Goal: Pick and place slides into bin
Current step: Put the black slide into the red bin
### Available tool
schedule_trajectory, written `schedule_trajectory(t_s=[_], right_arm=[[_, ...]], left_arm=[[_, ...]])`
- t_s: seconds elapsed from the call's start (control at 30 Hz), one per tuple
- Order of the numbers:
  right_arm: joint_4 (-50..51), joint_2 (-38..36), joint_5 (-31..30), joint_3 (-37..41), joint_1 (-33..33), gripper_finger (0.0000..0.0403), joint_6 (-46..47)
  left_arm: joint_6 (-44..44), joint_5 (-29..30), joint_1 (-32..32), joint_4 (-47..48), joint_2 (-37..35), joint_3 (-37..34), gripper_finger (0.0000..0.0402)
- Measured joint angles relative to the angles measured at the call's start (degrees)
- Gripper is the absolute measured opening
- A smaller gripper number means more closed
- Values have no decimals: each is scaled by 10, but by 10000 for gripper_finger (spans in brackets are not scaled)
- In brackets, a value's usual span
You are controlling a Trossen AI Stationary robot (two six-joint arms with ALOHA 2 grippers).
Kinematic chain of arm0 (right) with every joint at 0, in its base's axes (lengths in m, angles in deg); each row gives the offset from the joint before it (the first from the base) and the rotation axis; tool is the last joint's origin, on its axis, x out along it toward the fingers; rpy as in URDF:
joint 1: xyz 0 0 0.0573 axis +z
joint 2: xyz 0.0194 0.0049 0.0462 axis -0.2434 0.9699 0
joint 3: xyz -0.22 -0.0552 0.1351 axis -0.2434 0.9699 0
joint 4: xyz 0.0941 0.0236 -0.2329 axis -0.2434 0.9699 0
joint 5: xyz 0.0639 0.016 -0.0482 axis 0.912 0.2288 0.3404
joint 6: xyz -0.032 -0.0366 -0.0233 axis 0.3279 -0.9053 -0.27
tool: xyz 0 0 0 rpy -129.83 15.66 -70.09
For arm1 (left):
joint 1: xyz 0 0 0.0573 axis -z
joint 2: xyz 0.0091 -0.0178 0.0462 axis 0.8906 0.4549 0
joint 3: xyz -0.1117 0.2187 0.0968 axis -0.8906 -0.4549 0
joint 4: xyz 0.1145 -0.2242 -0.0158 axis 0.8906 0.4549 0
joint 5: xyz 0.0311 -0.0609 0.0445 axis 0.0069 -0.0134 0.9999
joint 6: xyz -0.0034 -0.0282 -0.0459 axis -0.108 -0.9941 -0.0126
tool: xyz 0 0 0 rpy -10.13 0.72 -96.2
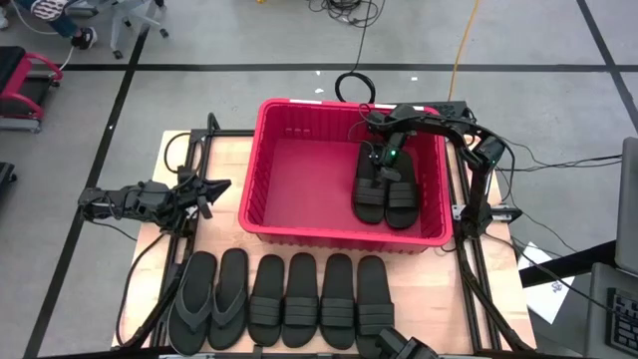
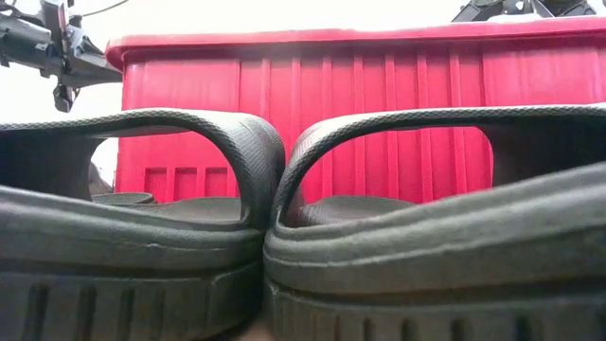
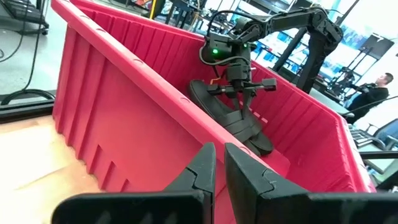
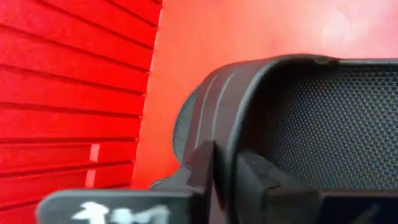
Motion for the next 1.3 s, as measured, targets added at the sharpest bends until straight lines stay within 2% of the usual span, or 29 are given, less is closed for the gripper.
schedule_trajectory(t_s=[0.23, 0.4, 0.67, 0.87, 1.03, 1.13, 1.23, 1.3], right_arm=[[-11, 1, -59, 1, 0, 110, 28], [-19, 1, -62, 1, 0, 151, 39], [-24, -7, -109, 1, 10, 195, 42], [-58, -46, -131, 1, 17, 218, 44], [-79, -81, -128, 1, 17, 226, 45], [-107, -105, -122, 1, 25, 218, 45], [-153, -121, -120, 0, 45, 190, 66], [-190, -122, -120, 0, 61, 157, 99]], left_arm=[[-4, -4, 0, 0, 0, 0, 31], [-11, -11, 0, -1, 0, 0, 31], [-12, -34, 0, -2, 0, 0, 31], [14, -34, 0, -27, 0, 0, 31], [37, -34, 0, -33, 0, 0, 31], [38, -34, 0, -31, 0, 0, 31], [39, -34, 0, -30, 0, 0, 31], [41, -34, 0, -30, 0, 0, 31]])
